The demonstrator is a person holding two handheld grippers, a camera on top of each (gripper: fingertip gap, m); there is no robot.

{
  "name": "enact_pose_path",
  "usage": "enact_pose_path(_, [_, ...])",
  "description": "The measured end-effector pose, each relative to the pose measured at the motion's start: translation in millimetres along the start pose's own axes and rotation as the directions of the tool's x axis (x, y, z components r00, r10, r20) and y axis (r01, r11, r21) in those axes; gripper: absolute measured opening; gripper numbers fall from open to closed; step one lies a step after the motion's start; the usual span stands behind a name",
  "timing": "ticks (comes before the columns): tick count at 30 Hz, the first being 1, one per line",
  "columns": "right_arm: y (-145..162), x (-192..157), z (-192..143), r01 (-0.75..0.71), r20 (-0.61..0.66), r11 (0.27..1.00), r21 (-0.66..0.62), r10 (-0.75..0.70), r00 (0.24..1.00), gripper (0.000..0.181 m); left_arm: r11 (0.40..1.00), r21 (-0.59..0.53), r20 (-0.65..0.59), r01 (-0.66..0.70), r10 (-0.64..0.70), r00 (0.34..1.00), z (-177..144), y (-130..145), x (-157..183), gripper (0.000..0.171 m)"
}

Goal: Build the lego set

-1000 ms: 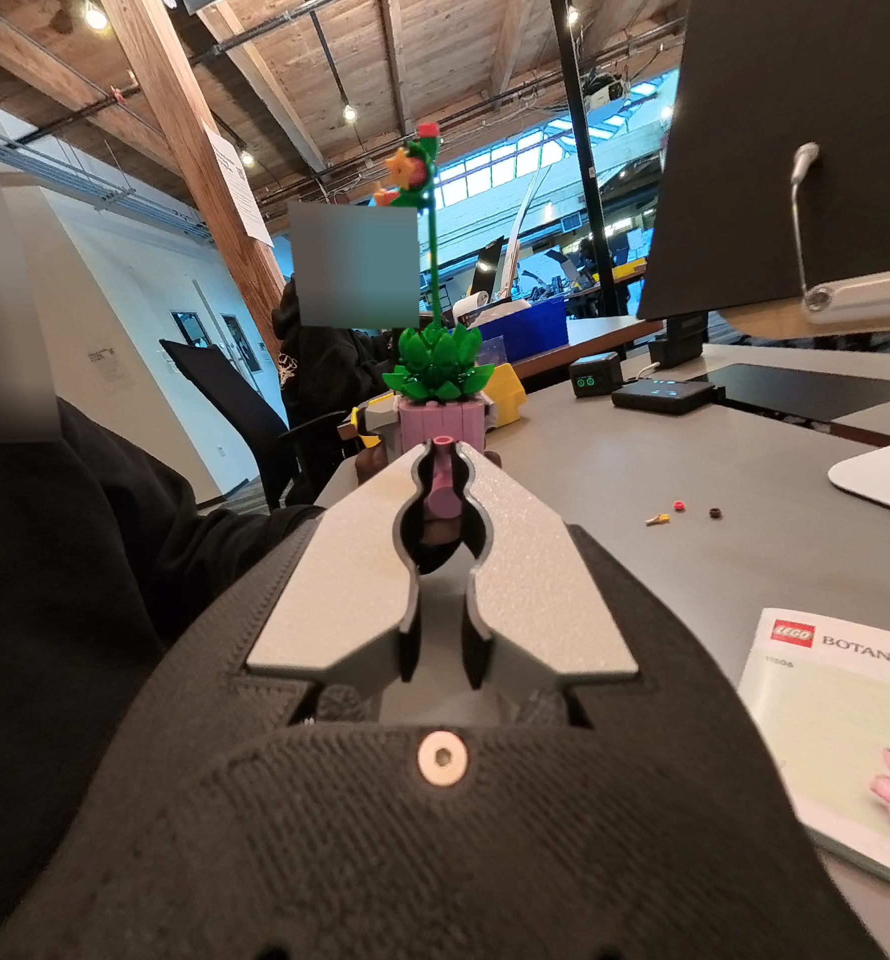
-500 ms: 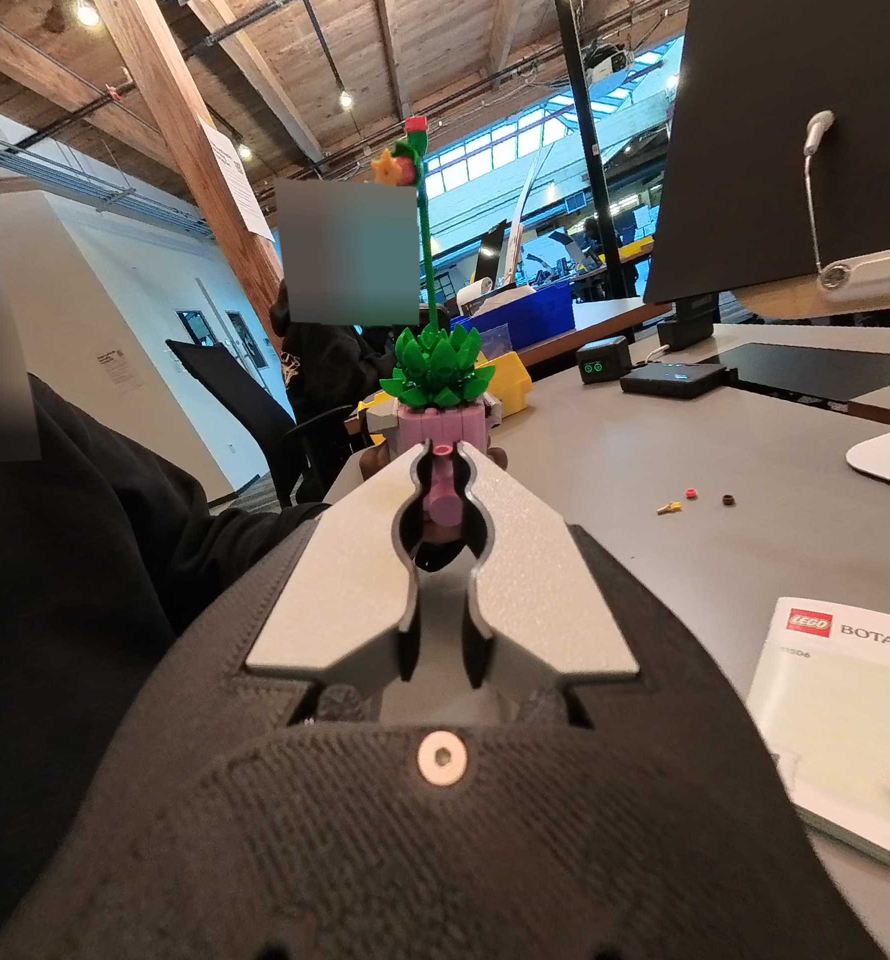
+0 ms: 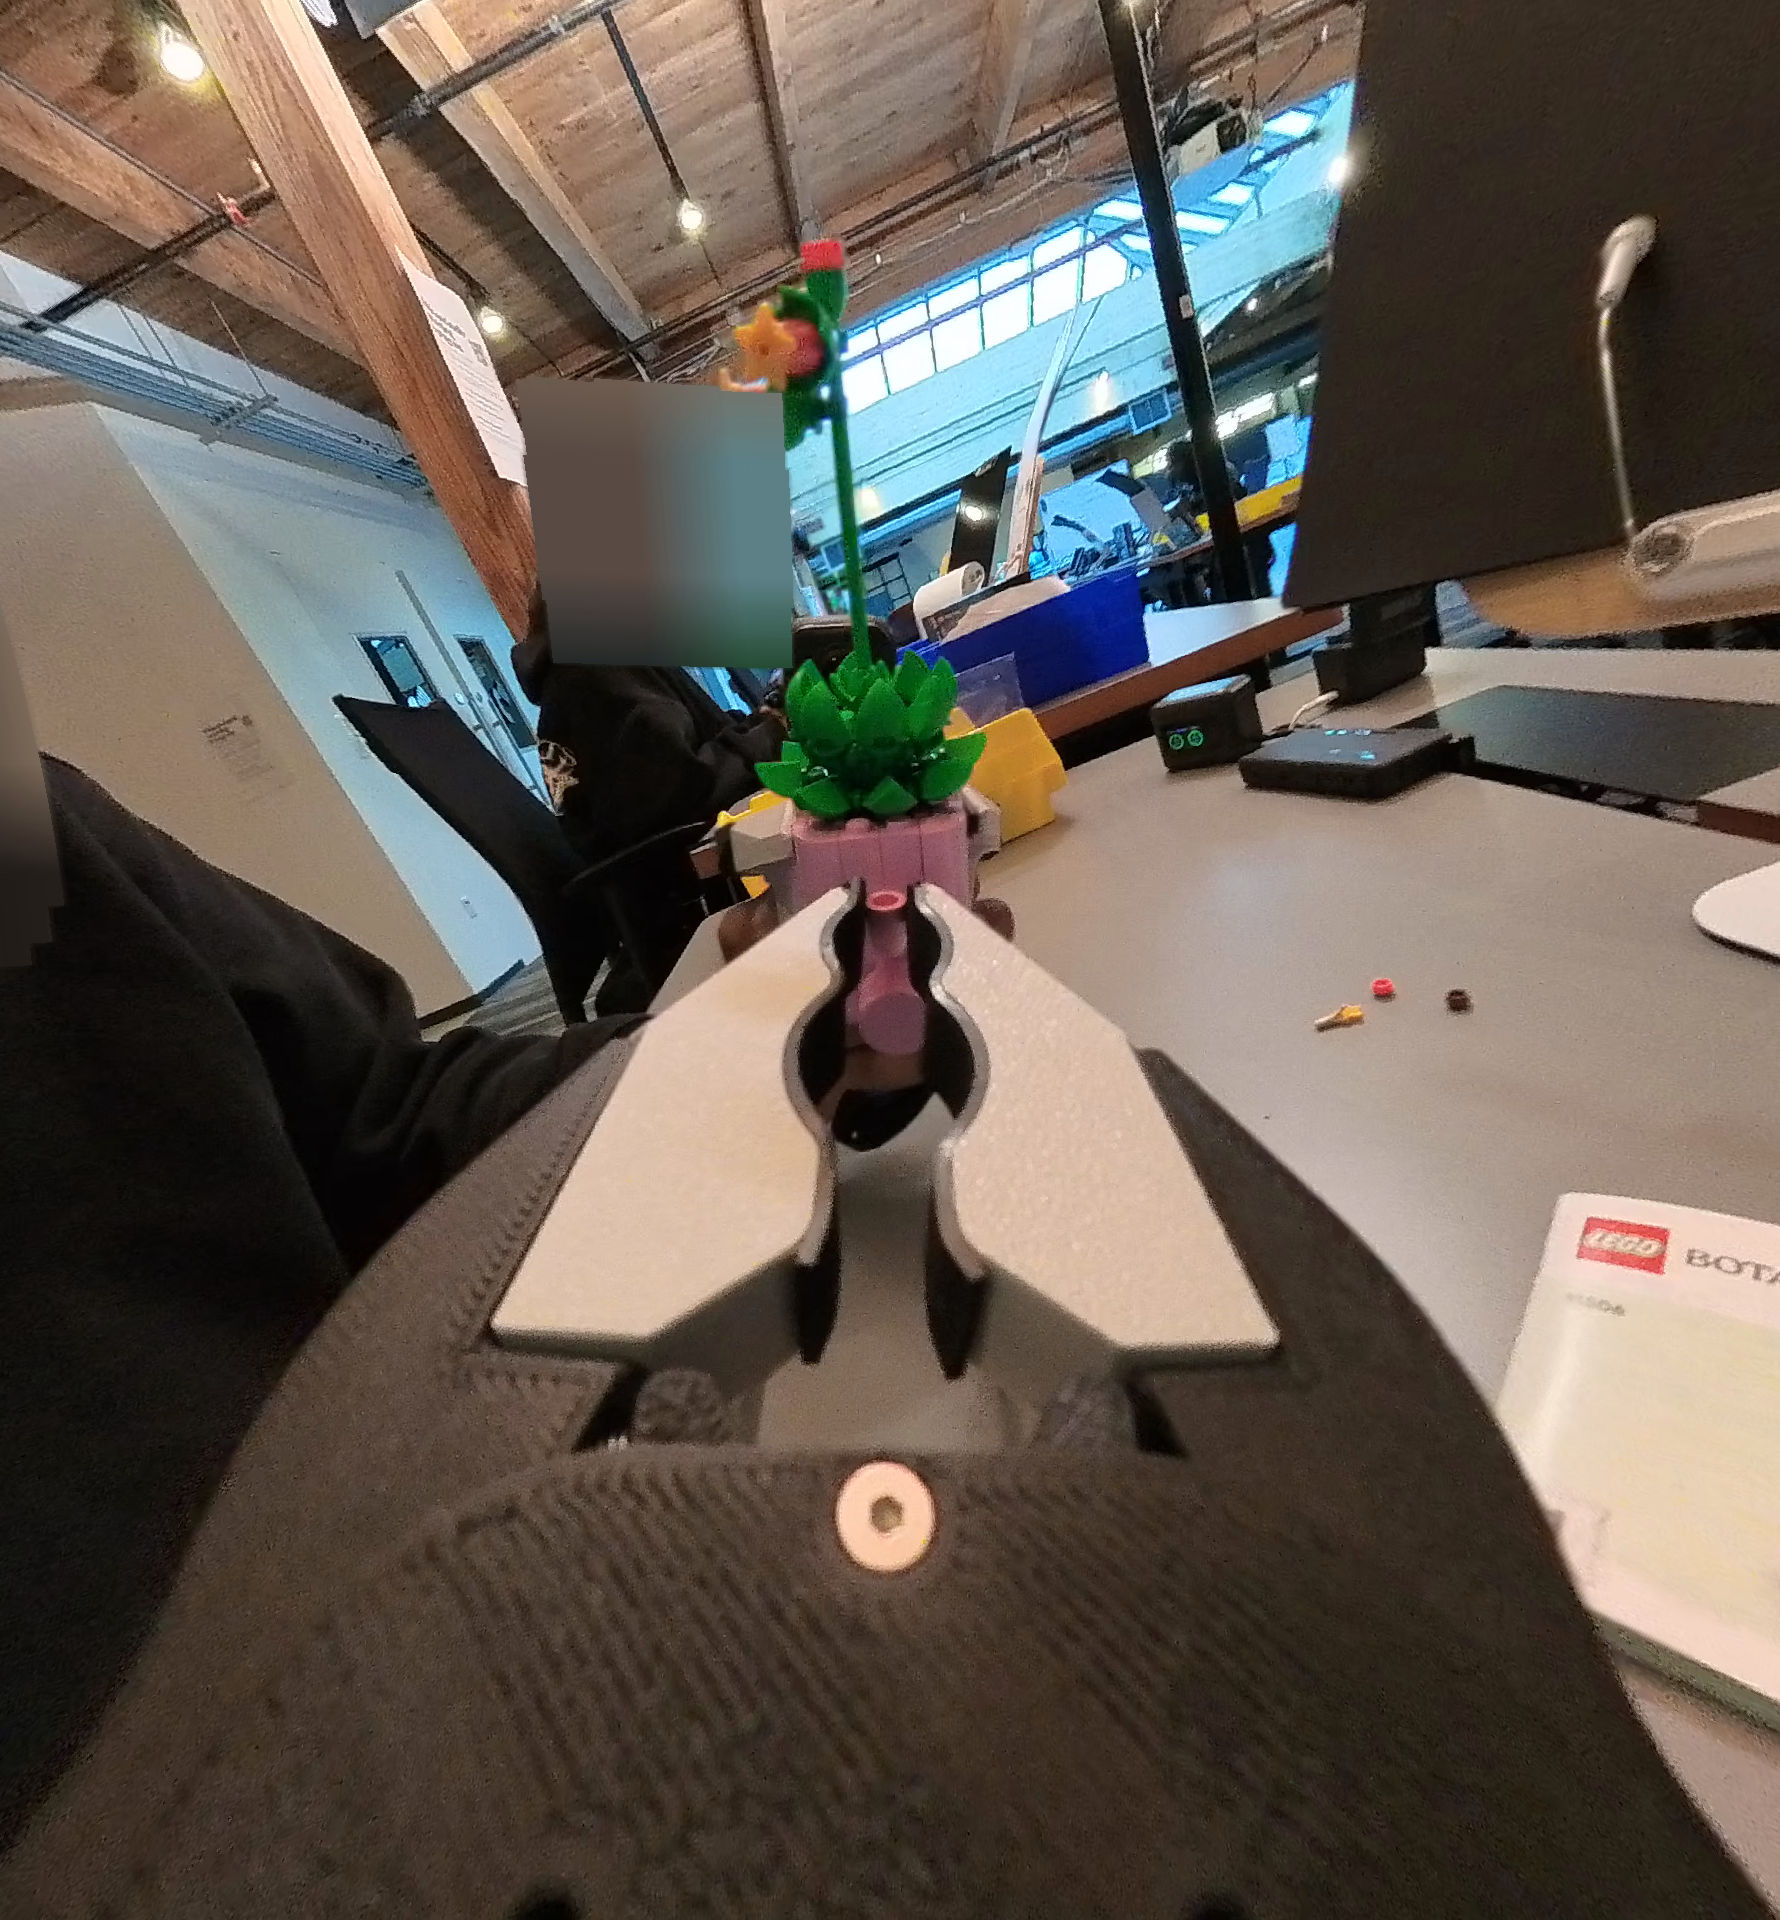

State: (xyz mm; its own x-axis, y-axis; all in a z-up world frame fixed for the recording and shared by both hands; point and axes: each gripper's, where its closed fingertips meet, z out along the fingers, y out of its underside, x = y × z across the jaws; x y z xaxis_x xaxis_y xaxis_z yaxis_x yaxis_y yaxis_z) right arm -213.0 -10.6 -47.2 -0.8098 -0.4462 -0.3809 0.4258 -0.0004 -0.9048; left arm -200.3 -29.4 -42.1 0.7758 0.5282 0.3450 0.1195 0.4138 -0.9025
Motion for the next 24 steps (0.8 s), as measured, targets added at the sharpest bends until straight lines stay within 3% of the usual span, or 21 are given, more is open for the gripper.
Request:
enact_pose_path(1, [0, 0, 0, 0.02, -0.003, 1.0, 0.009, -0.02, 1.0, 0.005, 1.0, 0.002, 0.001, 0.001, -0.001, 1.0, 0, 0, 0, 0.035])
enact_pose_path(4, [-4, 3, 1, 0.044, -0.024, 0.998, 0.043, -0.043, 0.999, 0.04, 1.0, 0.014, -0.007, 0.012, -0.012, 1.0, -1, -2, 0, 0.035])
enact_pose_path(8, [0, -1, 7, 0.032, 0.015, 0.999, 0.039, -0.032, 0.999, 0.064, 1.0, 0.017, -0.008, 0.014, -0.014, 1.0, -1, -2, 0, 0.035])
enact_pose_path(13, [18, -3, 19, 0.097, 0.004, 0.994, -0.049, -0.097, 0.995, 0.056, 1.0, 0.008, -0.014, 0.013, -0.013, 1.0, 2, 0, 2, 0.035])
enact_pose_path(16, [21, -4, 21, 0.12, -0.004, 0.991, -0.061, -0.12, 0.993, 0.037, 1.0, -0.001, -0.019, 0.014, -0.014, 1.0, 4, 3, 3, 0.035])
enact_pose_path(24, [17, 1, 15, 0.149, -0.054, 0.986, -0.07, -0.153, 0.987, 0.035, 1.0, -0.002, 0.001, 0.016, -0.016, 1.0, 7, 5, 0, 0.037])
